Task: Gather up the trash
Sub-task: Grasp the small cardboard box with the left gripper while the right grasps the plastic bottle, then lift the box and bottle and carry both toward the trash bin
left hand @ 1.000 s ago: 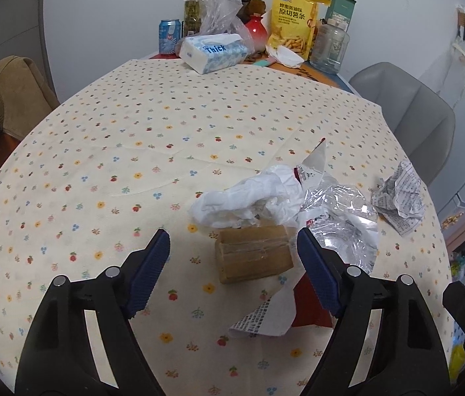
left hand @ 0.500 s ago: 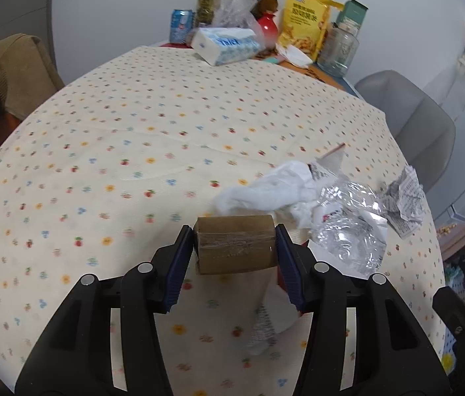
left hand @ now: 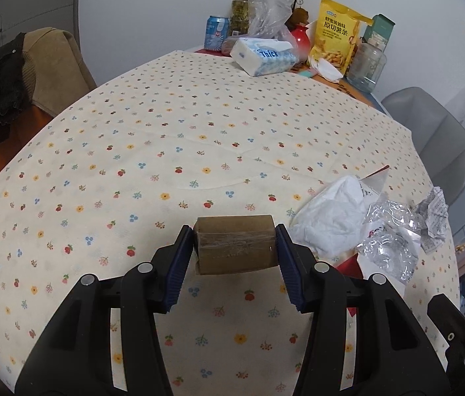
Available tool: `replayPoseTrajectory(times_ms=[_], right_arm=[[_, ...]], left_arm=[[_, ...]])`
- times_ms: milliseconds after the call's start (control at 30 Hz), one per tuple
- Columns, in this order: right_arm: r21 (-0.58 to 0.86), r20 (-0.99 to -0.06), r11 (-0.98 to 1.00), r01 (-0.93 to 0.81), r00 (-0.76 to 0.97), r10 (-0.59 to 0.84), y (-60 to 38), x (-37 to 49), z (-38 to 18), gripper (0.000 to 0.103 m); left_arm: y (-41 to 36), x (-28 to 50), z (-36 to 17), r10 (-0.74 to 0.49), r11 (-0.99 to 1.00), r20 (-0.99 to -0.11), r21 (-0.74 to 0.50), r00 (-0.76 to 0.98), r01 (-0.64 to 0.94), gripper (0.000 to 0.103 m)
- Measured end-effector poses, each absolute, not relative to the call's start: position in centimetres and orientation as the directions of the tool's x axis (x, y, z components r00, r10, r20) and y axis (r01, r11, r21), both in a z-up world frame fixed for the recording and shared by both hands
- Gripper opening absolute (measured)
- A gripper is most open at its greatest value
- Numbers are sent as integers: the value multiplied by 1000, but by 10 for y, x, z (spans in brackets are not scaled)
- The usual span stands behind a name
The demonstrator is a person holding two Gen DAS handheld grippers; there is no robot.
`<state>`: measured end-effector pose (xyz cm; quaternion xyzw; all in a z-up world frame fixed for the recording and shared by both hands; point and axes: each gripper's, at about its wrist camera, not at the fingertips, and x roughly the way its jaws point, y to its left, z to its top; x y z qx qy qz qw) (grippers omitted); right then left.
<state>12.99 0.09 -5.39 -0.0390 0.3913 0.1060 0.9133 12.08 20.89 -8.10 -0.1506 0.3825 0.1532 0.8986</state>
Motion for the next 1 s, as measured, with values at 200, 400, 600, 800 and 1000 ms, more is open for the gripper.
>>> replayPoseTrajectory(times_ms=[200,400,600,800,1000], right_arm=[[31,-737,972,-234,651,181,9,149,-62,77],[73,-753,965,-253,621,220,17,169,-75,77],[66,-771,961,-268,597,219,25,183,-89,74],[84,-770,957,-278,592,240,30,189,-92,70],[141,-766,928,-344,557,322,40,187,-87,32]], left_arm=[[214,129,-82,196,899,-732,-132,653,-417,51],[219,136,-90,211,891,-743,-121,635,-437,51],[222,143,-95,210,888,-755,-119,621,-444,49],[218,149,-96,212,892,-760,-106,614,-440,48],[219,149,-95,212,890,-758,-112,617,-442,48]])
